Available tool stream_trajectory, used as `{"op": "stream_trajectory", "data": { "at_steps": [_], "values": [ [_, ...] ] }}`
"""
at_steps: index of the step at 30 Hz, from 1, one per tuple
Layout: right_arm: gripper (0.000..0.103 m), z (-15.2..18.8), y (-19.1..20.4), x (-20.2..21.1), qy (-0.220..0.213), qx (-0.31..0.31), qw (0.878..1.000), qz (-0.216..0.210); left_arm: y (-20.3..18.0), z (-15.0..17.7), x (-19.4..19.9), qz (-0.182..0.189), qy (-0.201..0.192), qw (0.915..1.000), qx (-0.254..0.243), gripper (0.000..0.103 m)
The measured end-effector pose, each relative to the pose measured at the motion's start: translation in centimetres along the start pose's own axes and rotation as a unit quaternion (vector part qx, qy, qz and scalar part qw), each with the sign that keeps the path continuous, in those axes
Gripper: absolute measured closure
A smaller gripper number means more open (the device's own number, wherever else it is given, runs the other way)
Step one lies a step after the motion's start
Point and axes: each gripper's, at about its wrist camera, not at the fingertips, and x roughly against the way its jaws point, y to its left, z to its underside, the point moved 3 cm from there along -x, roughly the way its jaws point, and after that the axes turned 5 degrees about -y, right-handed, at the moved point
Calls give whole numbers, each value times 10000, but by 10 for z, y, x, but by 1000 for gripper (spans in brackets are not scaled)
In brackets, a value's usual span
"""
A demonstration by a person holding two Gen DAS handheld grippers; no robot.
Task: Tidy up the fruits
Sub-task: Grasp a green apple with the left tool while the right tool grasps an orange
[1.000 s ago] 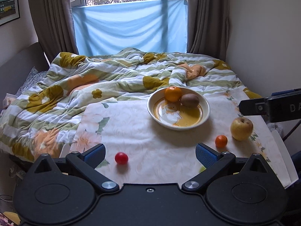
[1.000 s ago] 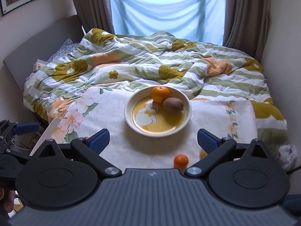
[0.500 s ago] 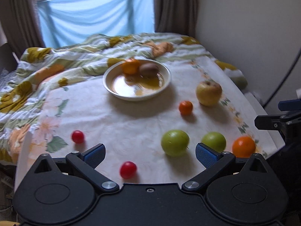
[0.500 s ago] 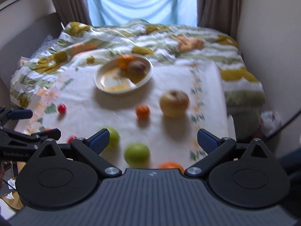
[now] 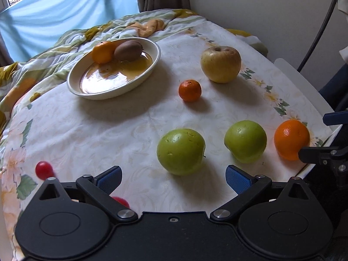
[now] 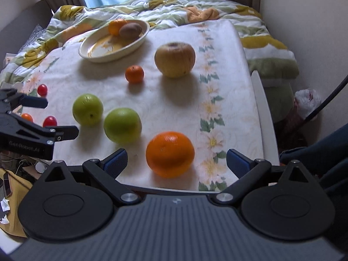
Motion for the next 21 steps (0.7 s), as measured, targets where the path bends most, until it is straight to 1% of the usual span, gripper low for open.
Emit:
{"op": "stream_trajectory", "data": {
  "at_steps": [6, 8, 9, 13, 16, 21],
  "values": [
    [0, 7, 0, -15, 85, -63, 9999, 15, 1, -9, -17, 136, 51, 9999, -74, 15],
    [0, 7, 0, -19, 103, -89, 9999, 2, 1, -11, -21, 189, 80, 9998, -71, 25],
    [0, 8, 0, -21, 120, -99, 9999, -9, 1, -11, -23, 209, 103, 9997, -66, 27],
    [0, 8, 2, -26, 171, -114, 9998, -60, -1, -10, -29, 277, 170, 9994, -88, 43],
    [0, 7, 3, -29, 180, -114, 9997, -92, -3, -9, -28, 237, 107, 9996, -102, 44],
    [5, 5, 4, -34, 199, -82, 9996, -161, -5, -5, -24, 181, 88, 9997, -140, 44]
  ]
}}
